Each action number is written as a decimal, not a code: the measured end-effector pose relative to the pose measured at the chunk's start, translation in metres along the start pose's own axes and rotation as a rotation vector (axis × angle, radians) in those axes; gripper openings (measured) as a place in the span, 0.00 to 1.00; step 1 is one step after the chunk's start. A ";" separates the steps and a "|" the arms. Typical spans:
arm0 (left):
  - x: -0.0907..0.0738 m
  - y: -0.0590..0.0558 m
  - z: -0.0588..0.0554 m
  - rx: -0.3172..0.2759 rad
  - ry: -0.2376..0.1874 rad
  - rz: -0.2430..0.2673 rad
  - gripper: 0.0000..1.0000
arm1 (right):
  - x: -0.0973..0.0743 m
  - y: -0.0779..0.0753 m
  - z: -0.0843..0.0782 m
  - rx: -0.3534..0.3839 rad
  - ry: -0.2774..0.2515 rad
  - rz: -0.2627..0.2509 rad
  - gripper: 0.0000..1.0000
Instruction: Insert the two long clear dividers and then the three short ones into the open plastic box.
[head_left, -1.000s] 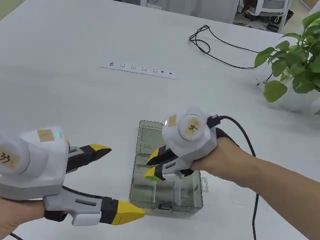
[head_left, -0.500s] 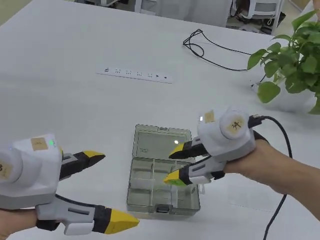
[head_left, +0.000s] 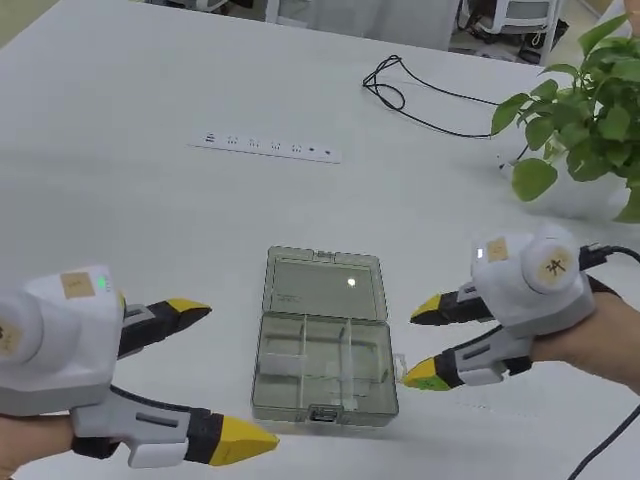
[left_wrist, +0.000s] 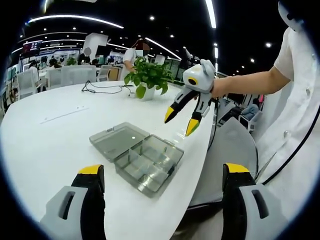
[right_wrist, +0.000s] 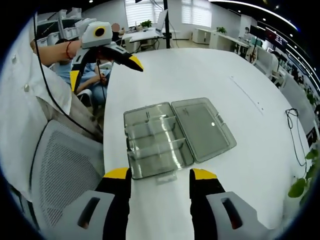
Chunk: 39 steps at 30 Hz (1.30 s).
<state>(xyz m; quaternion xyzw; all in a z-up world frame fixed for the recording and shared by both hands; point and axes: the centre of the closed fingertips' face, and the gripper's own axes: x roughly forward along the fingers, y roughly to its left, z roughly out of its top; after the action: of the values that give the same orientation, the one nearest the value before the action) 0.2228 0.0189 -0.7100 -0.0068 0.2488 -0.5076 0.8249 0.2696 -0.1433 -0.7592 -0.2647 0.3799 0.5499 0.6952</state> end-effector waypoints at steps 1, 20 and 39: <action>0.000 0.000 0.000 0.001 0.000 0.000 1.00 | -0.001 -0.001 -0.004 0.003 0.005 -0.002 0.49; -0.001 0.005 -0.001 -0.018 0.002 0.010 1.00 | 0.003 -0.024 -0.098 -0.034 0.220 0.011 0.55; -0.002 0.007 -0.004 -0.034 0.010 0.018 1.00 | 0.018 -0.041 -0.139 -0.103 0.317 -0.013 0.44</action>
<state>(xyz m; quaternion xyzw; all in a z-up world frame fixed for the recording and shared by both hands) 0.2265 0.0253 -0.7144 -0.0161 0.2616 -0.4958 0.8280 0.2784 -0.2527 -0.8558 -0.3860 0.4544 0.5156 0.6154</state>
